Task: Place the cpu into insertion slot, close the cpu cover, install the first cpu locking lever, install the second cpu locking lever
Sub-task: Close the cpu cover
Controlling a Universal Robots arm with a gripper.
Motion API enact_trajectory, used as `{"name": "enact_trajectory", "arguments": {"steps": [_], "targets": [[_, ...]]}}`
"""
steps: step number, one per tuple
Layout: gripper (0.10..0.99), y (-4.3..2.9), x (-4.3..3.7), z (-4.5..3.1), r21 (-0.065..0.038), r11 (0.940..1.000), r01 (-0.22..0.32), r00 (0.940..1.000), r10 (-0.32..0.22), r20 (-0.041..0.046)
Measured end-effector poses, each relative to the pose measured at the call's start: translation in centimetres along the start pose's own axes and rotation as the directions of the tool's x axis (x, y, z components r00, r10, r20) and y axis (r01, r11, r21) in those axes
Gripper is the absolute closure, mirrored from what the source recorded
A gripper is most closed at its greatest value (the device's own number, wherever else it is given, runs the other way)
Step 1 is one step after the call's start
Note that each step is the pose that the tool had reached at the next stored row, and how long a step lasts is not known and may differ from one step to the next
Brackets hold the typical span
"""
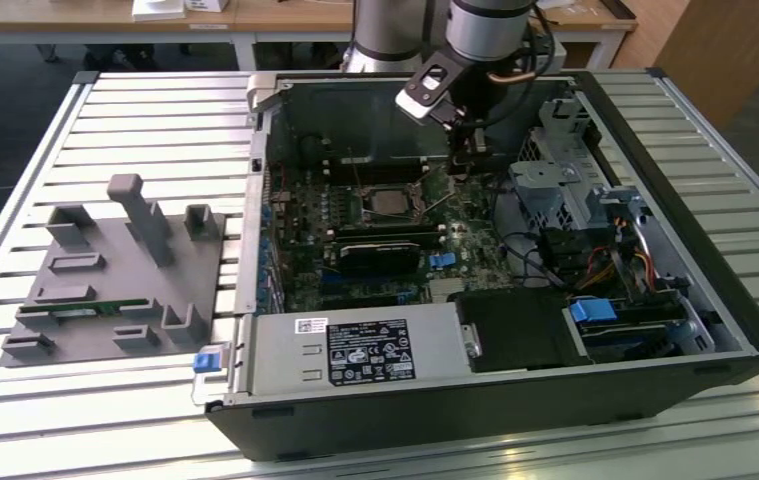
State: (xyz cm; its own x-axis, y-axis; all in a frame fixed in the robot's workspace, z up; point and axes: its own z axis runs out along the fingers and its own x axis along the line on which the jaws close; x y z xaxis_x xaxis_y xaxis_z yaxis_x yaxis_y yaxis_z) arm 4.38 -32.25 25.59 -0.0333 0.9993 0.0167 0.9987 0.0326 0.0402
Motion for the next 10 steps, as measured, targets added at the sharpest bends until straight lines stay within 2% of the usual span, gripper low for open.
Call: {"name": "enact_trajectory", "arguments": {"steps": [10], "targets": [[0.98, 0.26, 0.01, 0.04, 0.0, 1.0, -0.001, 1.0, 0.001, -0.0001]]}}
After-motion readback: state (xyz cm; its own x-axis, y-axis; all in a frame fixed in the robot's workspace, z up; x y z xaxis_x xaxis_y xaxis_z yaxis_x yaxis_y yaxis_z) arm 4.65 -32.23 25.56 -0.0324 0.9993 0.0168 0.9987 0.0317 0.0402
